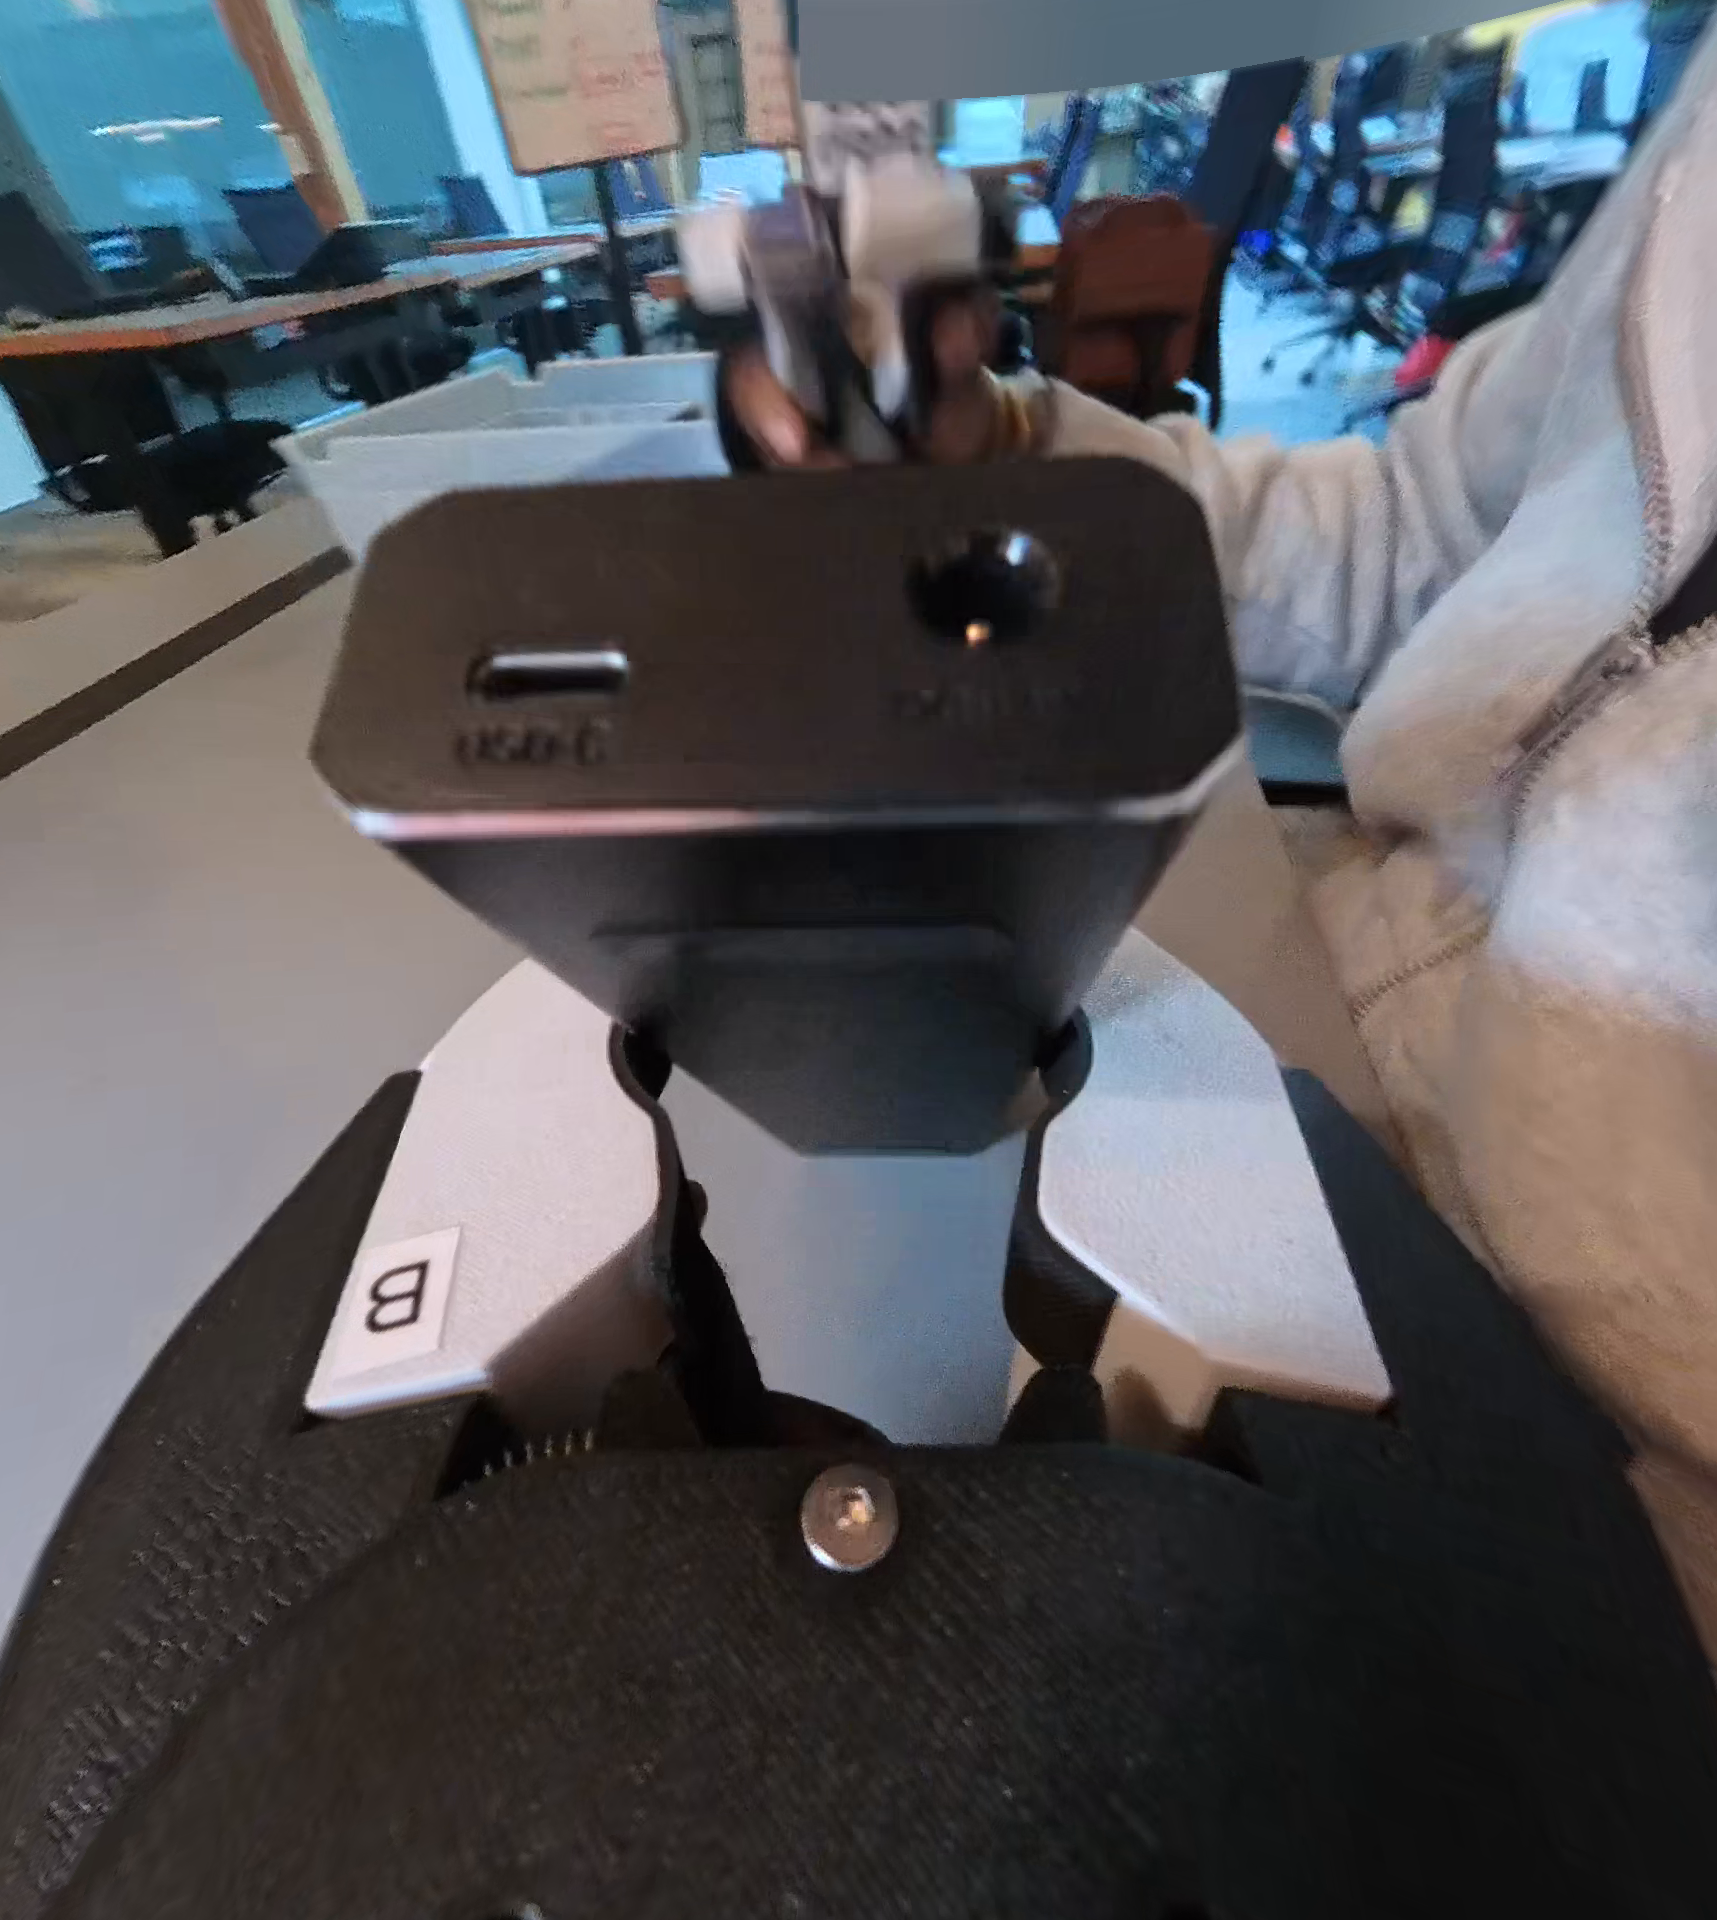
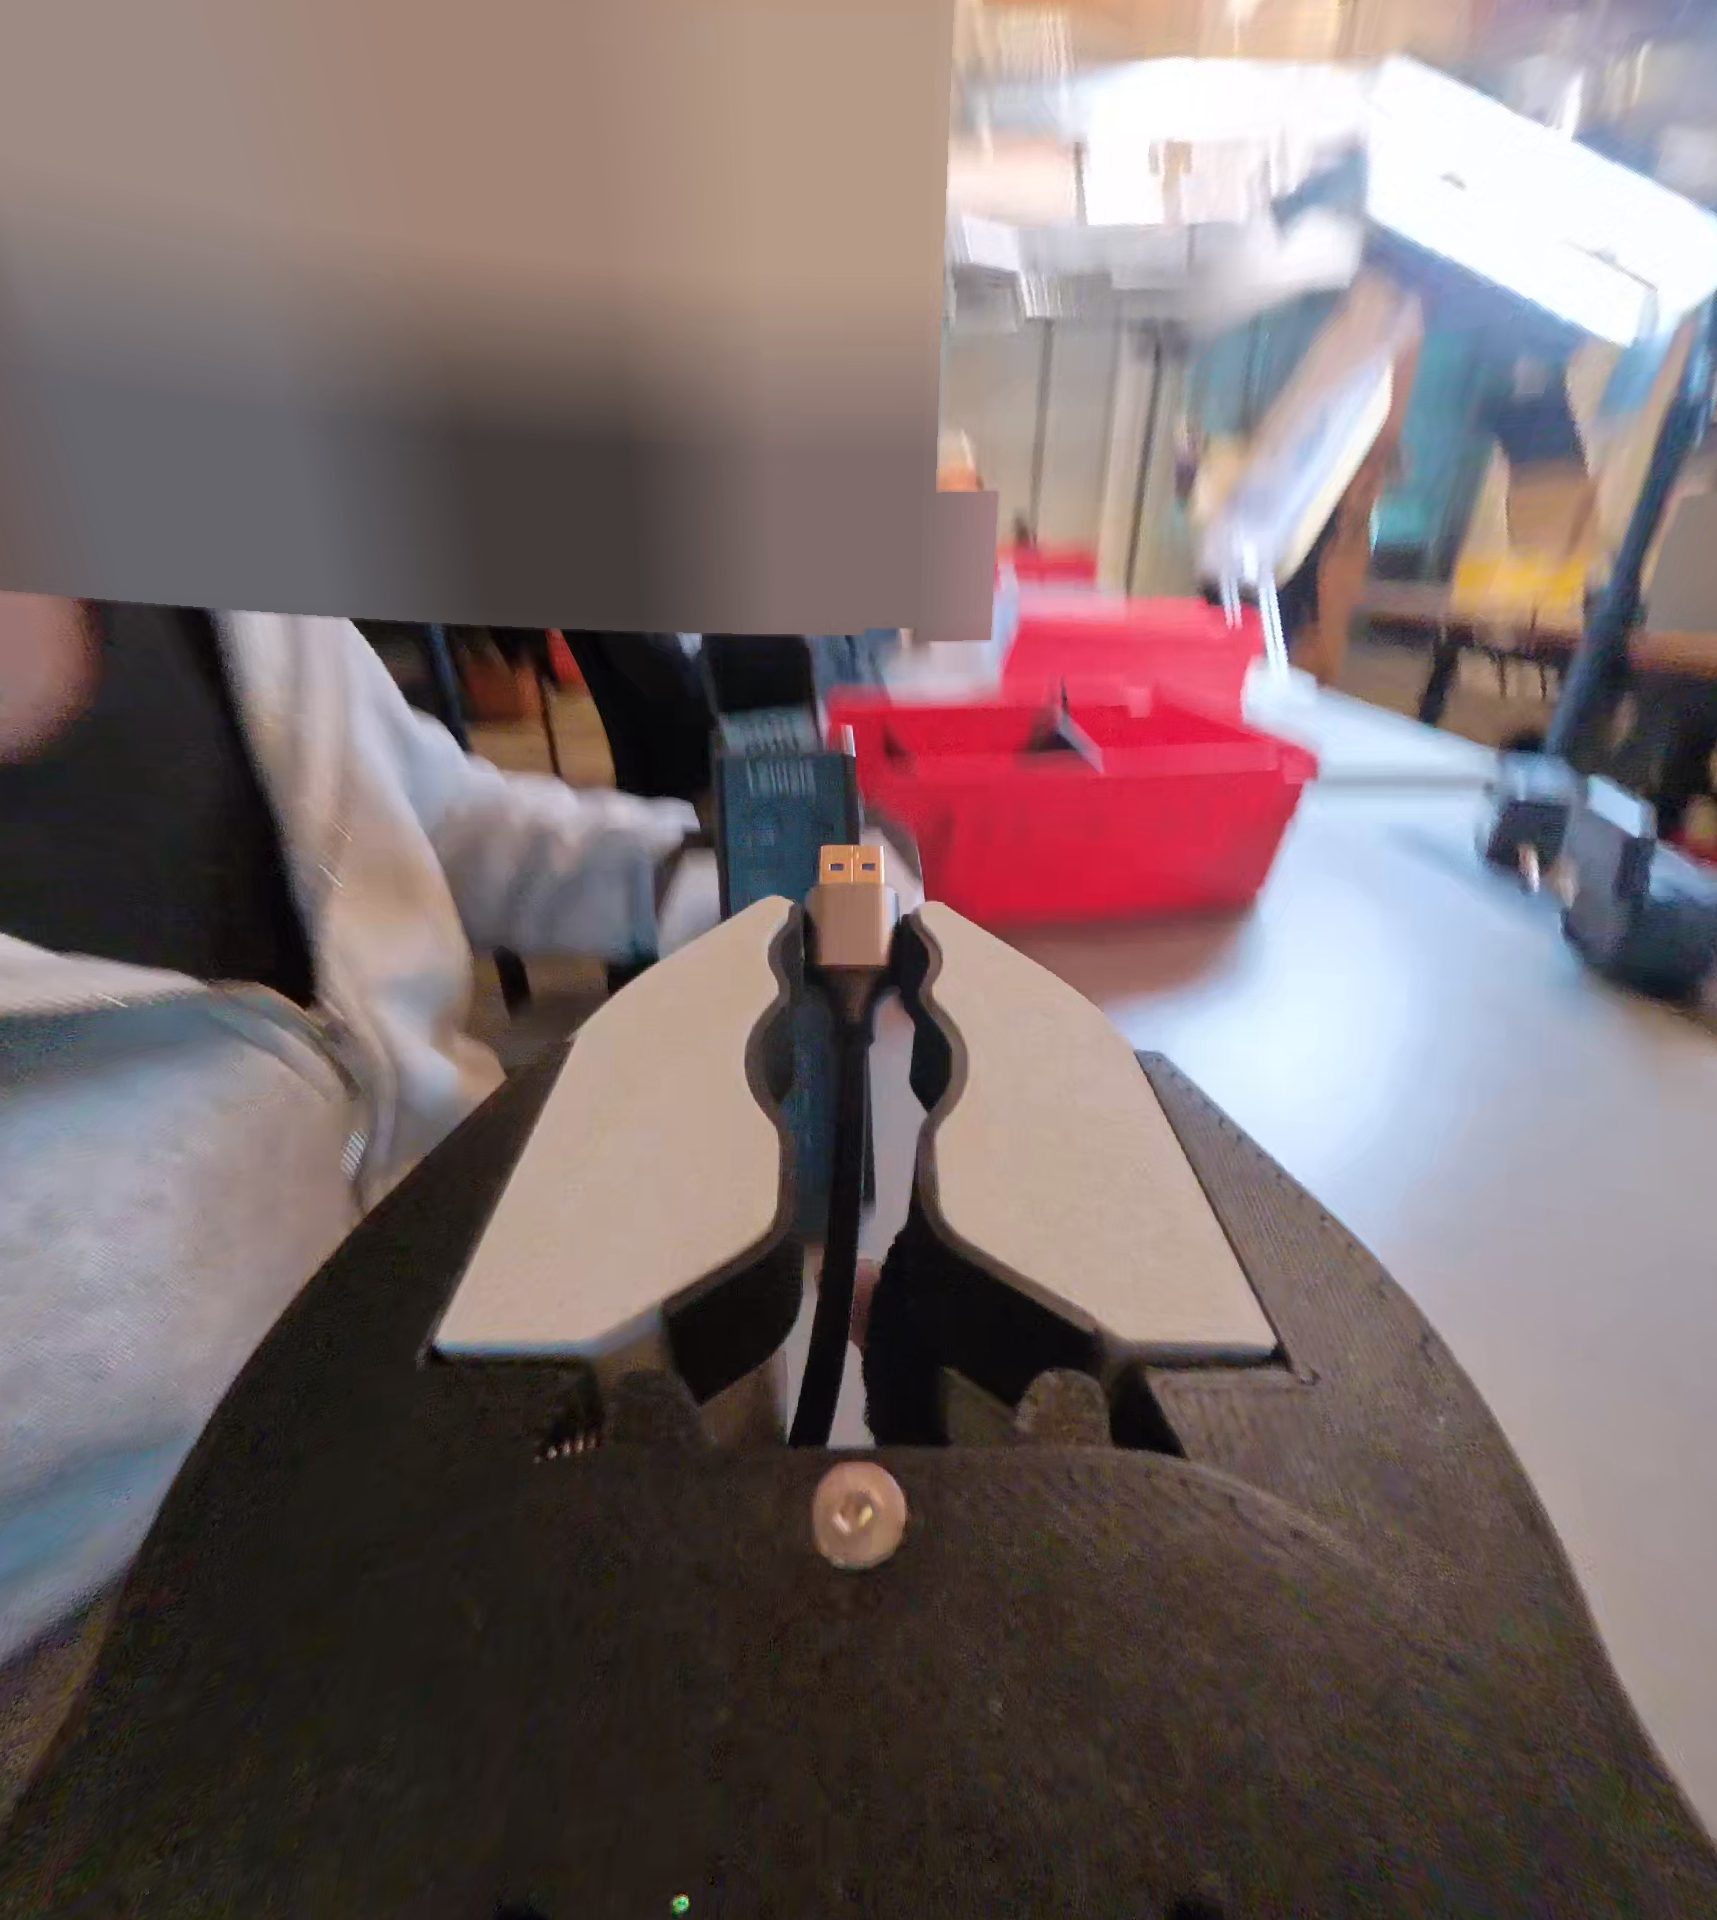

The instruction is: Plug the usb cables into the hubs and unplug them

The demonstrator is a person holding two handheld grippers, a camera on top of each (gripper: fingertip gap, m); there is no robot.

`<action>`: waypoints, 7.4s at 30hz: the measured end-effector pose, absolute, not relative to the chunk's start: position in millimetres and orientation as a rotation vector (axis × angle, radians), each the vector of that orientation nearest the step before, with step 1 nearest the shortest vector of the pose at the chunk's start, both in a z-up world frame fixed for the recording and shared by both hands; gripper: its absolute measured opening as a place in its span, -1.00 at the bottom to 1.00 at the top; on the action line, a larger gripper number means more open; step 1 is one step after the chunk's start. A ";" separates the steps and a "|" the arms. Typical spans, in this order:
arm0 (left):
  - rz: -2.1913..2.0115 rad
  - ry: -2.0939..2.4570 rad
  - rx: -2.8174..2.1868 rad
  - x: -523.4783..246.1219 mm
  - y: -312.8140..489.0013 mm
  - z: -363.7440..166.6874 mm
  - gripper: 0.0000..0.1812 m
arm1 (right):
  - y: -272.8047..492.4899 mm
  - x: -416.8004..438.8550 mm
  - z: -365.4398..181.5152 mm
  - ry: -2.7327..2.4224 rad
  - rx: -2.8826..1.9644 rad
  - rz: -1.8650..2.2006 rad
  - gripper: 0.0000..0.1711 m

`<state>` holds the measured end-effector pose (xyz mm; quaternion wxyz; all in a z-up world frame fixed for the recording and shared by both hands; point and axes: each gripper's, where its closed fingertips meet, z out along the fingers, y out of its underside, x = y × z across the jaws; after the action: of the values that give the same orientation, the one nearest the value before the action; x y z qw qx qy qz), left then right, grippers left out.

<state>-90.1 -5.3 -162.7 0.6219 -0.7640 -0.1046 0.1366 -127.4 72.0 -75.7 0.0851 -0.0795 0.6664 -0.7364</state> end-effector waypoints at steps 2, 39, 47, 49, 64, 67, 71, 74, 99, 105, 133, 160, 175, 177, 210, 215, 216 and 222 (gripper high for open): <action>0.256 -0.180 -1.840 -84.8 13.8 -174.7 -0.23 | 72.1 -125.9 -54.2 1.955 -0.287 -2.308 -0.80; 0.261 -0.227 -1.734 -87.8 8.7 -160.2 -0.22 | 298.7 -300.7 -91.7 3.364 1.086 -2.035 -0.59; 0.263 -0.230 -1.735 -88.2 8.7 -160.2 -0.22 | 288.1 -313.2 -121.9 3.237 1.308 -1.752 -0.67; 0.267 -0.233 -1.738 -88.8 8.4 -160.6 -0.22 | 290.6 -321.2 -137.6 3.155 1.498 -1.568 -0.68; 0.271 -0.239 -1.739 -90.1 7.6 -161.2 -0.22 | 327.4 -323.4 -95.3 3.158 1.851 -1.876 -0.94; 0.271 -0.238 -1.738 -90.0 7.6 -161.2 -0.22 | 338.2 -297.1 -53.4 3.251 1.662 -2.280 -0.94; 0.272 -0.238 -1.738 -90.0 7.6 -161.2 -0.22 | 335.9 -267.9 -49.4 3.398 1.205 -2.358 -0.94; 0.273 -0.238 -1.738 -90.1 7.7 -161.2 -0.22 | 342.4 -257.1 -66.6 3.440 1.133 -2.140 -0.95; 0.274 -0.241 -1.748 -91.6 8.4 -162.6 -0.22 | 298.9 -256.9 -93.4 3.139 1.026 -1.971 -0.58; 0.272 -0.244 -1.748 -92.0 8.2 -162.8 -0.22 | 128.1 -159.5 -56.5 2.646 0.040 -2.245 -0.46; 0.628 -0.389 -1.248 -125.7 -44.2 -89.3 0.22 | 23.0 -192.4 40.4 2.412 0.109 -2.373 -0.30; 0.594 -0.440 -1.305 -136.7 -44.8 -103.8 0.26 | 336.4 -467.0 -101.0 2.758 2.425 -1.814 -0.29; 0.593 -0.427 -1.303 -135.2 -43.9 -102.9 0.26 | 341.8 -455.3 -81.5 2.671 2.405 -1.899 -0.09; 0.593 -0.426 -1.302 -135.0 -43.9 -102.6 0.26 | 342.8 -452.6 -72.0 2.652 2.408 -1.952 -0.02; 1.026 -0.903 -1.202 -127.2 -200.6 -22.4 -0.05 | 299.5 -355.8 49.5 2.589 1.456 -2.677 0.29; 1.050 -1.462 -1.521 -141.3 -325.7 -91.5 -0.09 | 302.1 -355.7 48.2 2.660 1.469 -2.648 0.29; 0.981 -1.554 -1.577 -142.7 -337.0 -109.1 -0.11 | 302.6 -355.5 48.6 2.661 1.469 -2.652 0.29; 1.009 -1.711 -1.726 -158.1 -374.0 -145.4 -0.18 | 305.6 -355.7 50.4 2.611 1.472 -2.697 0.28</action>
<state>-158.1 -374.0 -145.4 0.2524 -0.6345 -0.6293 0.3710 -355.7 305.6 50.4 -0.4305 0.3296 0.5845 -0.6037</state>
